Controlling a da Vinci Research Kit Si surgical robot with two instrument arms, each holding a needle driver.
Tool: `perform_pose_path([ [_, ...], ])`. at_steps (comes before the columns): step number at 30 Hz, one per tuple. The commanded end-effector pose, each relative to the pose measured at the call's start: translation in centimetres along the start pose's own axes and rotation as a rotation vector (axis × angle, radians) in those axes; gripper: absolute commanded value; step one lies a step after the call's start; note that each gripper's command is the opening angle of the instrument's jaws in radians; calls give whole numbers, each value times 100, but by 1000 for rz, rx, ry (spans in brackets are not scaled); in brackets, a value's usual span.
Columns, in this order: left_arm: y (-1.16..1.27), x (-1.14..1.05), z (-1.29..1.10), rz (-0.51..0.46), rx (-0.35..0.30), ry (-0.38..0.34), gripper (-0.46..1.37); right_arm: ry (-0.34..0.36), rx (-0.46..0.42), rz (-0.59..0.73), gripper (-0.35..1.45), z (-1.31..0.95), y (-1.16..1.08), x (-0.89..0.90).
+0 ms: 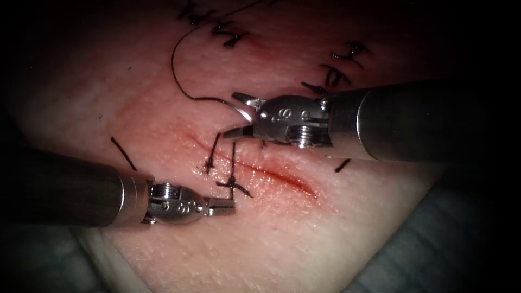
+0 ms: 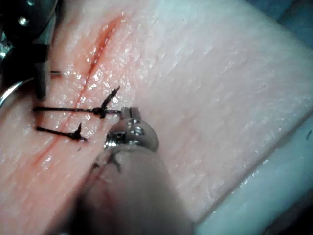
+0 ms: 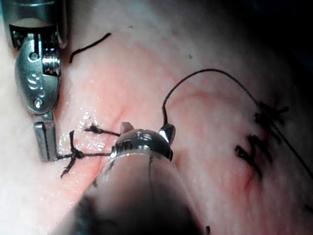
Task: Wound Closure
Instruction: Throw the needle through the top half of the cut with the right needle driver
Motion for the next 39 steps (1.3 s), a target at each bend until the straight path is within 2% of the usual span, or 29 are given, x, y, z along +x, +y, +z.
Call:
perform_pose_path([
  [1, 0, 0, 0, 0, -4, 0, -35, -25, -11, -1, 115, 1, -2, 2],
  [12, 1, 1, 2, -1, -3, -1, -35, -204, -111, 33, 110, 19, -11, 2],
  [20, 0, -1, 0, 0, -4, 0, -35, -294, -150, -26, 106, 37, -11, 16],
  [30, 0, -2, 0, 1, -5, 0, -35, -436, -193, -123, 106, 55, -10, 13],
  [39, 2, -4, -2, 3, -5, 1, -35, -467, -184, -141, 92, 80, -19, 5],
])
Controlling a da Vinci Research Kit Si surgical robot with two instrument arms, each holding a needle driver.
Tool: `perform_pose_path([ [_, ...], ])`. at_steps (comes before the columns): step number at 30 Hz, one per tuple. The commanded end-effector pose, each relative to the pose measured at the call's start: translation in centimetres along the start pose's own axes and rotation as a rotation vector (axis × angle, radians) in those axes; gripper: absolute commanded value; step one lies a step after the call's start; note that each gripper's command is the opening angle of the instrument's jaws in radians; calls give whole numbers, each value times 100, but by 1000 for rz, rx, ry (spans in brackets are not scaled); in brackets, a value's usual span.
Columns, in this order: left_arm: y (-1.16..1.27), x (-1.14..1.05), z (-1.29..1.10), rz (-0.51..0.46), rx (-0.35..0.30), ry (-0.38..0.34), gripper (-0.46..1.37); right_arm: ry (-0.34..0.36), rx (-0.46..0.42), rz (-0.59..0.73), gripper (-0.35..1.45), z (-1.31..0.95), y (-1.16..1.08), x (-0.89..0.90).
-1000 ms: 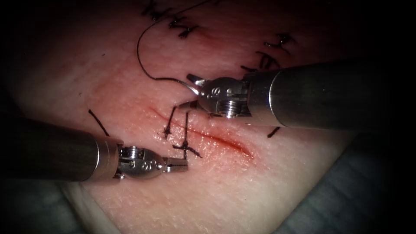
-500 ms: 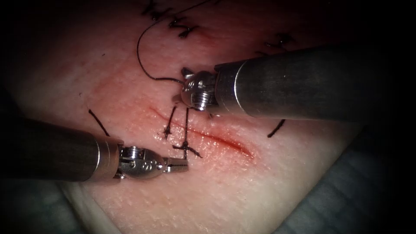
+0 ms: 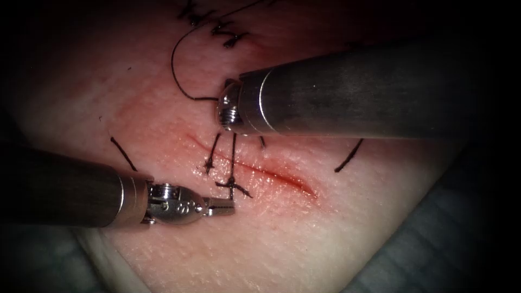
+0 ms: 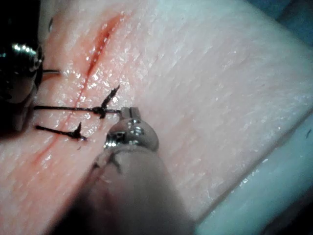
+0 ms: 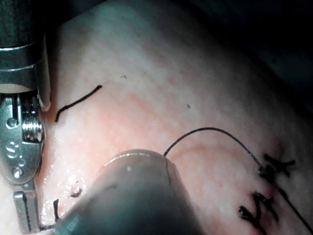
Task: Wound Closure
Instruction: Throw the needle through the top half of the cut with the right needle driver
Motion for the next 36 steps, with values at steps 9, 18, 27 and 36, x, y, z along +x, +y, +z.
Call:
perform_pose_path([
  [9, 0, -3, -3, 3, -7, 3, -35, -25, 45, -32, -35, 4, -9, -8],
  [18, 0, -4, -4, 4, -7, 3, -35, 20, 63, -37, -35, 4, -8, -7],
  [27, 1, -1, -1, 2, -5, 3, -35, 326, 133, -68, -35, -21, -4, -12],
  [36, 2, 2, -4, 1, -6, 2, -35, 650, 213, -26, -35, -34, 12, -44],
])
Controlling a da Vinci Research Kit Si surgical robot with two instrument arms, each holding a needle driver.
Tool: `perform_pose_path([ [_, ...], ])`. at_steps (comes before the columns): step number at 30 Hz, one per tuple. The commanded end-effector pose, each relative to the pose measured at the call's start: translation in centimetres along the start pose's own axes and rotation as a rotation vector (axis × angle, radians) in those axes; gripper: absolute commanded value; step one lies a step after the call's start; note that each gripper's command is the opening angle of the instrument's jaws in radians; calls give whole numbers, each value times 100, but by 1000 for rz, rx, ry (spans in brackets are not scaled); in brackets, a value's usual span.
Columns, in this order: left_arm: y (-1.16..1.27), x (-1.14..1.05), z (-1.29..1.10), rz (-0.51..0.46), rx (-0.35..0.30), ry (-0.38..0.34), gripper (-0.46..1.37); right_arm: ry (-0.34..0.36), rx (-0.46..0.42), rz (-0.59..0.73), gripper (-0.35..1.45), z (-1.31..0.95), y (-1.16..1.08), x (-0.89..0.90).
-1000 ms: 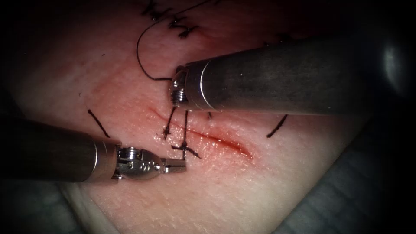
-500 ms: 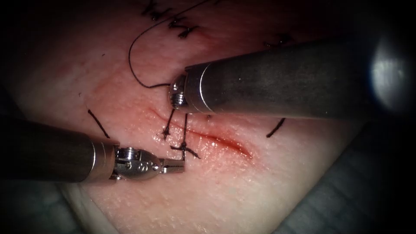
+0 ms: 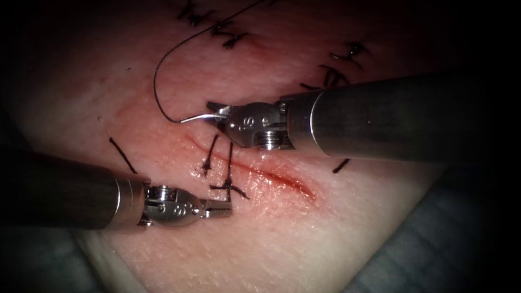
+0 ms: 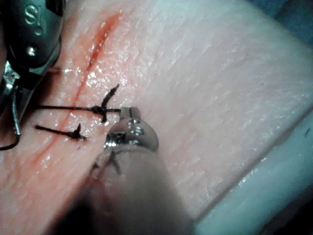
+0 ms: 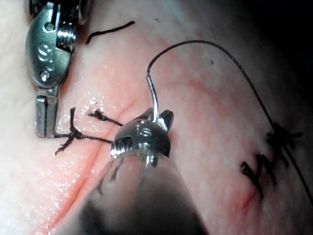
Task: Wound Closure
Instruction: Throw the needle through the top half of the cut with the right needle driver
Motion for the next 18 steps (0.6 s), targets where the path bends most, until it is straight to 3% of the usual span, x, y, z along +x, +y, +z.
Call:
perform_pose_path([
  [1, 0, 1, -1, -1, -3, 0, -35, 37, 10, 4, -35, -4, 1, -6],
  [10, 0, 2, -2, 5, -3, -1, -35, 253, 91, -68, -35, -19, 4, -28],
  [18, -1, 6, 0, 2, -2, -1, -35, 433, 175, -54, -35, -31, 2, -33],
])
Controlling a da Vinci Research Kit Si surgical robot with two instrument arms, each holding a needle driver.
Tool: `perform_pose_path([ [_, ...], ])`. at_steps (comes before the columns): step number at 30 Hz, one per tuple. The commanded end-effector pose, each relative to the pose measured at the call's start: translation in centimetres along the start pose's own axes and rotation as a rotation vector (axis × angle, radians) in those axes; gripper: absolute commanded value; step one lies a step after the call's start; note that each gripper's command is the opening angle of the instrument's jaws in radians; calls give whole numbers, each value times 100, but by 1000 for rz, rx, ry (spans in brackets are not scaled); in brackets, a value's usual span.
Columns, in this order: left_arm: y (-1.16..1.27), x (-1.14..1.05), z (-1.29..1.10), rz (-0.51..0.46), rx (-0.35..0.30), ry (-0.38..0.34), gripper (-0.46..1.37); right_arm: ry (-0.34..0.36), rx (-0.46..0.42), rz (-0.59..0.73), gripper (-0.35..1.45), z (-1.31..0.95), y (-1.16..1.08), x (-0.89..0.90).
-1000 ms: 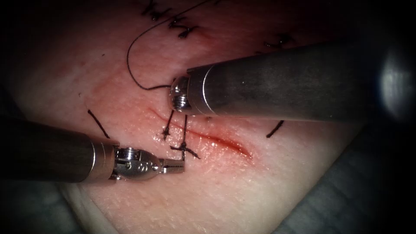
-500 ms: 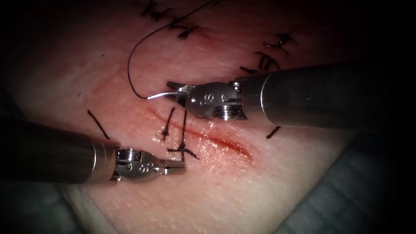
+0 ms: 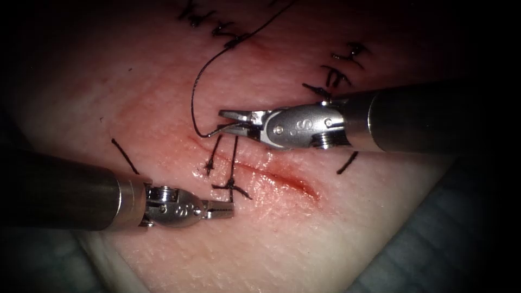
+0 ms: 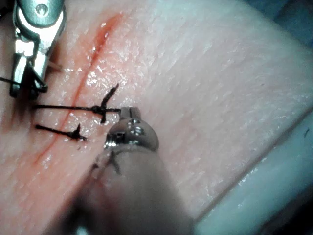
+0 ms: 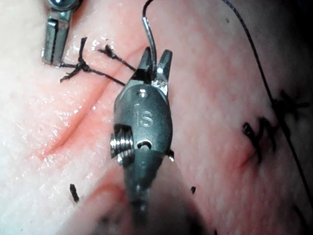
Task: Wound Closure
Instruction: Throw the needle through the top half of the cut with the right needle driver
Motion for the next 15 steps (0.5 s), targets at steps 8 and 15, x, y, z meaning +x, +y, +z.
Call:
perform_pose_path([
  [8, -1, 0, 1, 4, -5, 0, -35, 114, 108, -18, -35, -17, 2, -15],
  [15, -2, 4, 4, 8, -4, -1, -35, 201, 202, -35, -35, -22, -3, -23],
])
